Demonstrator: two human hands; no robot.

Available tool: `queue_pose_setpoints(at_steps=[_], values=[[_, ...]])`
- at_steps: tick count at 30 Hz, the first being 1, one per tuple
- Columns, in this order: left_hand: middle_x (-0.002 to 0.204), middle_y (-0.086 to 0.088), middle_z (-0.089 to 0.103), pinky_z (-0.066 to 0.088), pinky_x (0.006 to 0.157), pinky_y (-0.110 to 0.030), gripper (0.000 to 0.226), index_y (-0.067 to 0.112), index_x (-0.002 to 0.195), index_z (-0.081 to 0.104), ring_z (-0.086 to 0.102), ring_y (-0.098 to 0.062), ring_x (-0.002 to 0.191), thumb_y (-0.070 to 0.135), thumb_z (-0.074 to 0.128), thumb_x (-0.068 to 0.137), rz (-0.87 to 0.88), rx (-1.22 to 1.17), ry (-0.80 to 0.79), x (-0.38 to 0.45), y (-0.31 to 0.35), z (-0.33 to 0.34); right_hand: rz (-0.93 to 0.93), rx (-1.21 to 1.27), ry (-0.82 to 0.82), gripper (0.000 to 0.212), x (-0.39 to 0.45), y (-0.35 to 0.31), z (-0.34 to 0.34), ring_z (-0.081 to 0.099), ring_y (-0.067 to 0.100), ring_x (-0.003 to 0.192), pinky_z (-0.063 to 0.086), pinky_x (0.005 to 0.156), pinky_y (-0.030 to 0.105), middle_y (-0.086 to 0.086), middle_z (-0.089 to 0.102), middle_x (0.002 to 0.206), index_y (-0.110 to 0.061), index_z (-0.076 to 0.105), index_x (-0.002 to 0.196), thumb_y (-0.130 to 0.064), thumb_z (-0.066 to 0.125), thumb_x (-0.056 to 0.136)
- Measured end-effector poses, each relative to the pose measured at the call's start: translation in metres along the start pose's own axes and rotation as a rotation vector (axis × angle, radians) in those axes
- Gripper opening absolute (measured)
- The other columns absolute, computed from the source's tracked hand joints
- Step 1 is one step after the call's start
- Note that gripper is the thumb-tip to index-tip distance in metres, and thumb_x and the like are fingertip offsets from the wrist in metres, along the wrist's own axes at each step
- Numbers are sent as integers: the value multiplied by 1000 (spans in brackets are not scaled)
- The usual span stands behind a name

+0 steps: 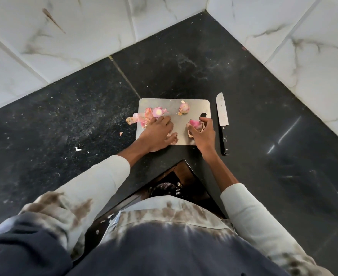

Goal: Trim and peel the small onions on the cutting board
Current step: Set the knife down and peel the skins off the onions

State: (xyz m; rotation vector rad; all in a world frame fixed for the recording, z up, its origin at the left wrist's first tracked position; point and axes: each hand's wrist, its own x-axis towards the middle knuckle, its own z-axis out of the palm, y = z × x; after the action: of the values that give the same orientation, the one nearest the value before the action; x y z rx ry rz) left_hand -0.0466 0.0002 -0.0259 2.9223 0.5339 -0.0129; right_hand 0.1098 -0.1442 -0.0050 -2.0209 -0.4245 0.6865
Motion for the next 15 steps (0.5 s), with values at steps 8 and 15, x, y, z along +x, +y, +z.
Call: queue_pose_setpoints(at_steps=[8, 15], values=[[136, -9, 53, 35, 112, -51, 34, 14, 129, 59, 49, -31, 129, 32, 57, 100, 31, 151, 28, -10, -4, -5, 54, 102, -76, 57, 5, -13, 19, 62, 5, 102, 50, 80, 14, -6, 59, 121, -18, 52, 139, -30, 82, 92], [144, -11, 50, 36, 118, -56, 40, 14, 129, 65, 44, -32, 137, 31, 67, 93, -141, 217, 69, -1, -9, -11, 37, 178, -117, 56, 8, -18, 27, 65, 14, 113, 61, 87, 23, -1, 61, 129, -16, 53, 139, -28, 82, 92]])
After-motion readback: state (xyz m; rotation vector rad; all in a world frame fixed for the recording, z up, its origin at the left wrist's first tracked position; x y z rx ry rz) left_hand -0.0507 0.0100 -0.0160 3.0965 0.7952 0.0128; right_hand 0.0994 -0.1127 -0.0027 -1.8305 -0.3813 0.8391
